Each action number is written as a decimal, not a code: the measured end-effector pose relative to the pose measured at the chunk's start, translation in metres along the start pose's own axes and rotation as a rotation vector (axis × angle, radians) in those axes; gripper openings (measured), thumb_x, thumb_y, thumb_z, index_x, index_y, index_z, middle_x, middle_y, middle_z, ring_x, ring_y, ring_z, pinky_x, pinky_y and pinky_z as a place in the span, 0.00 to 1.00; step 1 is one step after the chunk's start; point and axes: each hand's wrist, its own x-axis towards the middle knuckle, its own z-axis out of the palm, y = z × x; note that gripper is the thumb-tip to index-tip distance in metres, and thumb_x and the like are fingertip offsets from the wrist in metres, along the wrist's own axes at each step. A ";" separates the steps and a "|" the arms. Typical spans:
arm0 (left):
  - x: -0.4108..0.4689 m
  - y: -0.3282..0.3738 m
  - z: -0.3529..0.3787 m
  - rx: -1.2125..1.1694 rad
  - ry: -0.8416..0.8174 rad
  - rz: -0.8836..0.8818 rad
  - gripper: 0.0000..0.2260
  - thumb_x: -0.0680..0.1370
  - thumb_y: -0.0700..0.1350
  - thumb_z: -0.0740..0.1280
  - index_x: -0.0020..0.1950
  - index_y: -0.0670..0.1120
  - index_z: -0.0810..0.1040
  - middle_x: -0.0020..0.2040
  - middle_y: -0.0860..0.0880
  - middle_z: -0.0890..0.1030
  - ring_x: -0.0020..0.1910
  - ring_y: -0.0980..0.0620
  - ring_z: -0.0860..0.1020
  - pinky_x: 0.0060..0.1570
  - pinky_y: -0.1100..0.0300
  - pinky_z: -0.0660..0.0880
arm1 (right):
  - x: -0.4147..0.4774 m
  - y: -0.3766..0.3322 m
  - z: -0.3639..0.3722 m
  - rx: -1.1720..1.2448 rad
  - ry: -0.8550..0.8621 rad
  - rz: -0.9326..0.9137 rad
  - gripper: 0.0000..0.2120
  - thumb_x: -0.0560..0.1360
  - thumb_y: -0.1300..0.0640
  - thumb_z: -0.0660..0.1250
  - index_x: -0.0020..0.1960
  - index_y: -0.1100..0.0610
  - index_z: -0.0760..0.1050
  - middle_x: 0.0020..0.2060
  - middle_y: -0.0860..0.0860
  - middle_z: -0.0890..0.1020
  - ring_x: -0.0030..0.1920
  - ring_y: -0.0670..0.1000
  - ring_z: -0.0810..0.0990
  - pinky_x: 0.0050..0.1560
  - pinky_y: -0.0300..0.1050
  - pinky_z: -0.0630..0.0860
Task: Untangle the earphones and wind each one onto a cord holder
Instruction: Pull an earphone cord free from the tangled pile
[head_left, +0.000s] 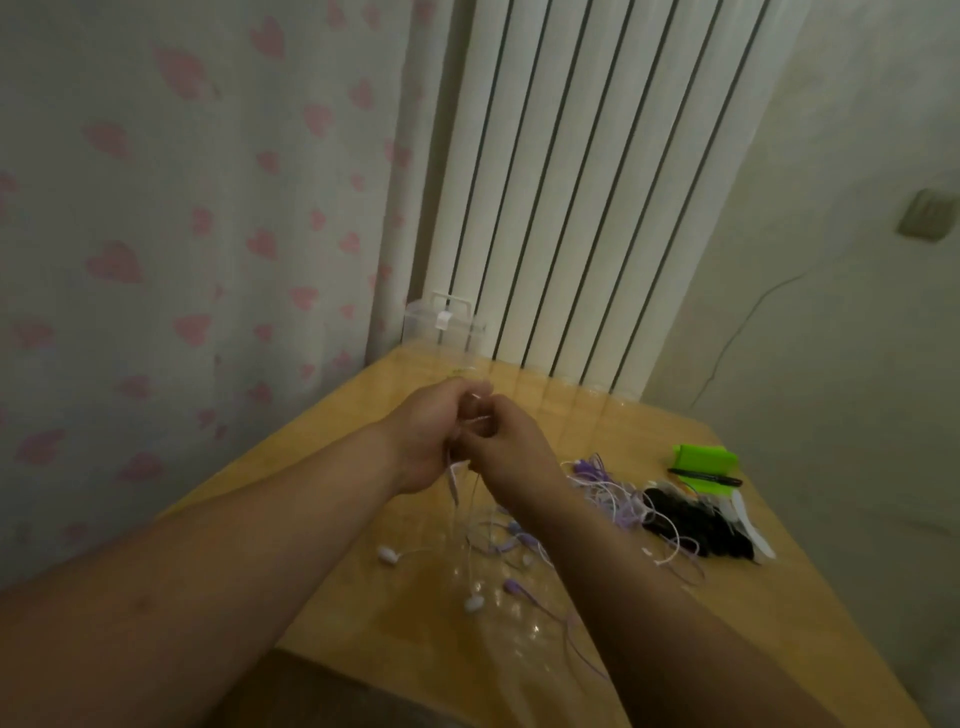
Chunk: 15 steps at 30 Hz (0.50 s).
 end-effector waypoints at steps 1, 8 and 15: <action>0.001 -0.002 0.001 0.011 -0.021 -0.011 0.10 0.82 0.48 0.65 0.59 0.45 0.76 0.49 0.42 0.75 0.42 0.50 0.78 0.40 0.56 0.74 | 0.000 0.000 -0.002 0.028 0.015 0.047 0.11 0.76 0.62 0.71 0.57 0.53 0.75 0.47 0.52 0.84 0.46 0.50 0.84 0.42 0.45 0.81; -0.002 -0.006 0.023 0.401 0.126 0.031 0.14 0.84 0.51 0.60 0.60 0.47 0.82 0.57 0.47 0.80 0.52 0.47 0.77 0.49 0.52 0.73 | -0.019 0.008 -0.042 0.354 -0.035 0.273 0.08 0.83 0.61 0.65 0.60 0.61 0.76 0.43 0.59 0.82 0.39 0.55 0.85 0.39 0.48 0.84; -0.023 0.014 0.001 0.670 0.326 0.065 0.16 0.85 0.50 0.58 0.39 0.47 0.72 0.42 0.45 0.70 0.41 0.47 0.67 0.42 0.54 0.64 | -0.042 0.059 -0.123 0.389 0.187 0.401 0.08 0.82 0.62 0.61 0.48 0.62 0.79 0.29 0.50 0.63 0.26 0.47 0.58 0.23 0.40 0.55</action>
